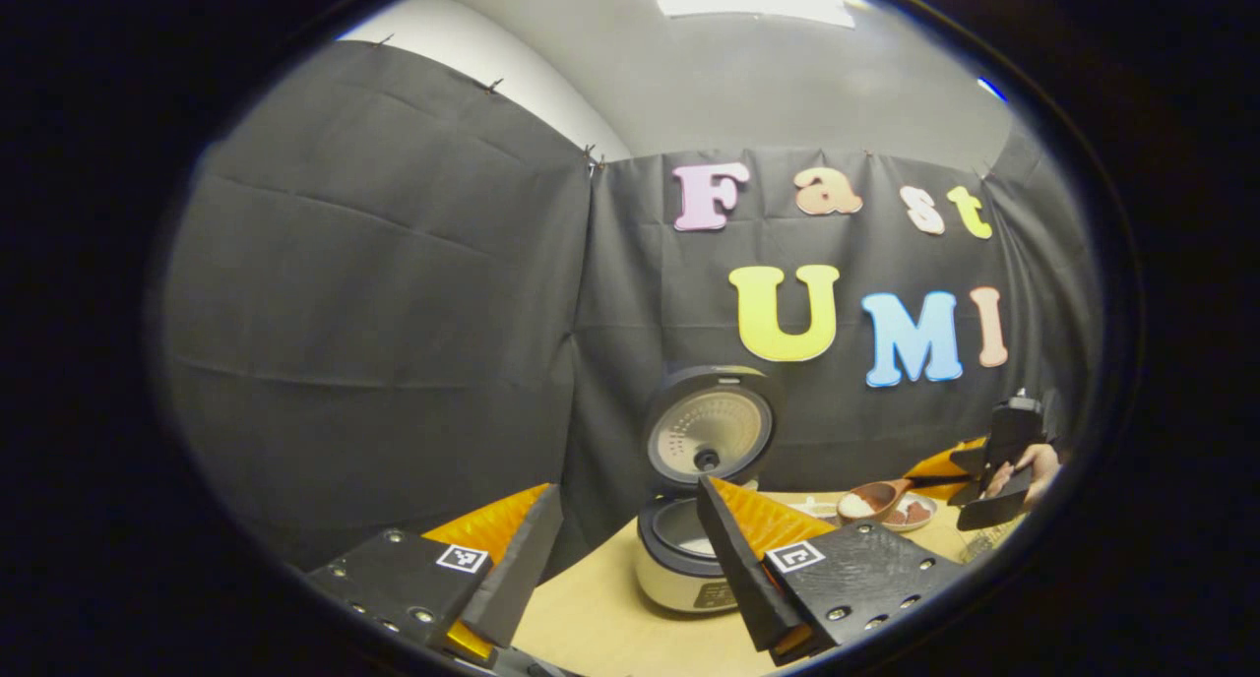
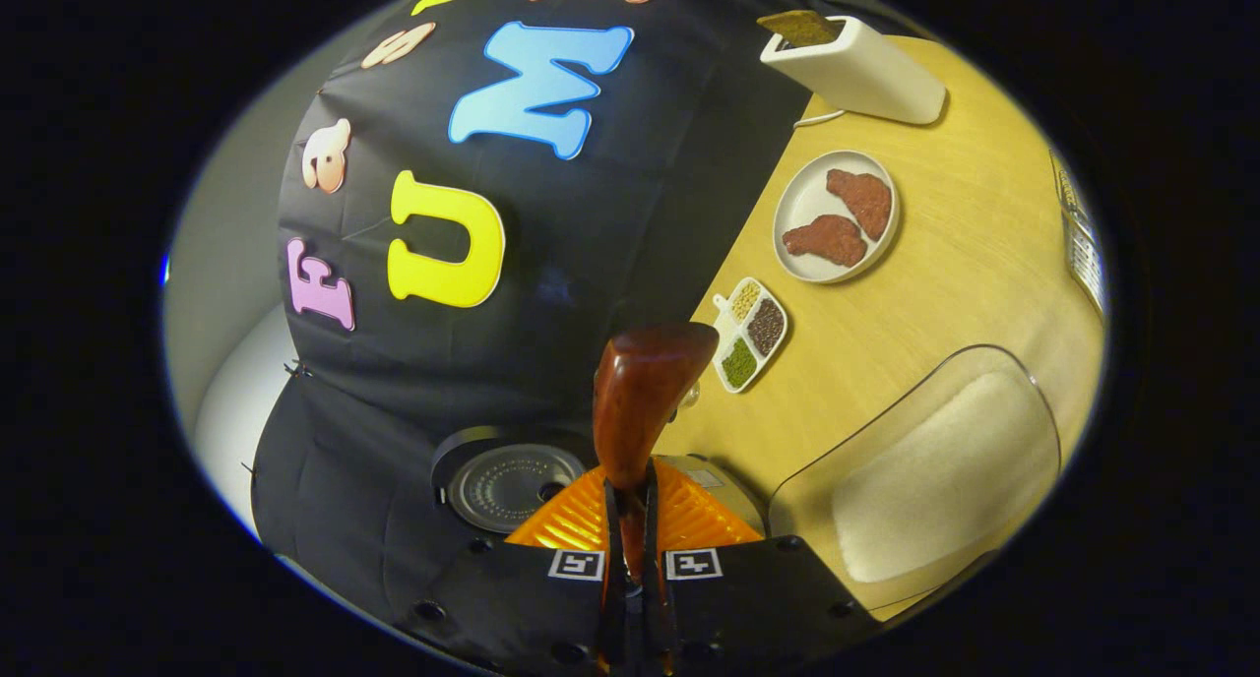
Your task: Close the left gripper, press the button to open the rice cooker; take a wooden spoon from the chopstick holder with the right hand, scoop a spoonful of rice and pour it into the rice cooker, then put the wooden spoon back into the chopstick holder.
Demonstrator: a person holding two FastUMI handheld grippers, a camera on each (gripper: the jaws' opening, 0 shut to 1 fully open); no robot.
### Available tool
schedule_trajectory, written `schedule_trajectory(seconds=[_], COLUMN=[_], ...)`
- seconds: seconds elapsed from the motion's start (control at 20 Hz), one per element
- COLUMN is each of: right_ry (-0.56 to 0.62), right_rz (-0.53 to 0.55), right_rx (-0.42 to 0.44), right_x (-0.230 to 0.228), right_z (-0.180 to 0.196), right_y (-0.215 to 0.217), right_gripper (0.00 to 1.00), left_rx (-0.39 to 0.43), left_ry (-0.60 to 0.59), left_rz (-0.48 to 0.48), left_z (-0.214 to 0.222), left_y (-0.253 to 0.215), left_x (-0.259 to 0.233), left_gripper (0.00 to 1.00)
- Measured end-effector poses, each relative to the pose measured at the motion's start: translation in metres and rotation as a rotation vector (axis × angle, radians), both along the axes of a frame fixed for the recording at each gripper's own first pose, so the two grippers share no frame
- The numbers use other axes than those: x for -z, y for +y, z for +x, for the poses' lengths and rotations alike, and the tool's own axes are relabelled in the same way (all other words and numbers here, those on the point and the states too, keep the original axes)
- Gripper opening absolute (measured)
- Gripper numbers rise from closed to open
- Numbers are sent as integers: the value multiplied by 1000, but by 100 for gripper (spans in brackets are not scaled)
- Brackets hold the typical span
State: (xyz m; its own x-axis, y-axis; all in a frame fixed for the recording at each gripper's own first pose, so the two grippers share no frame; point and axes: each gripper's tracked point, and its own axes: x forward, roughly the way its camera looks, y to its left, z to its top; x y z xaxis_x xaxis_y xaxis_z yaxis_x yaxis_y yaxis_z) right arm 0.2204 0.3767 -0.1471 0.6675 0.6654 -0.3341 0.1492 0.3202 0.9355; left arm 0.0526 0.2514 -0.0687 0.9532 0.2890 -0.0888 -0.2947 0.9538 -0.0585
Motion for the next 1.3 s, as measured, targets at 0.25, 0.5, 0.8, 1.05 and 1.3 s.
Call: schedule_trajectory(seconds=[0.25, 0.5, 0.8, 1.05, 1.3], right_ry=[-40, -104, -141, -228, -367], right_rz=[-1, -51, -107, -255, -413], right_rx=[-74, -156, -245, -312, -388], right_x=[-11, -15, -1, 23, 33], right_z=[4, 3, -3, -9, -12], right_y=[60, 116, 170, 191, 199], right_gripper=[8, 8, 8, 8, 5], left_rx=[-42, -84, -141, -181, -192], left_ry=[14, 26, 46, 70, 78], left_rz=[-6, -14, -17, -14, -16], left_z=[1, -3, -34, -47, -50], left_y=[6, 17, 42, 53, 54], left_x=[8, 21, 34, 42, 46], left_gripper=[85, 85, 85, 85, 87])
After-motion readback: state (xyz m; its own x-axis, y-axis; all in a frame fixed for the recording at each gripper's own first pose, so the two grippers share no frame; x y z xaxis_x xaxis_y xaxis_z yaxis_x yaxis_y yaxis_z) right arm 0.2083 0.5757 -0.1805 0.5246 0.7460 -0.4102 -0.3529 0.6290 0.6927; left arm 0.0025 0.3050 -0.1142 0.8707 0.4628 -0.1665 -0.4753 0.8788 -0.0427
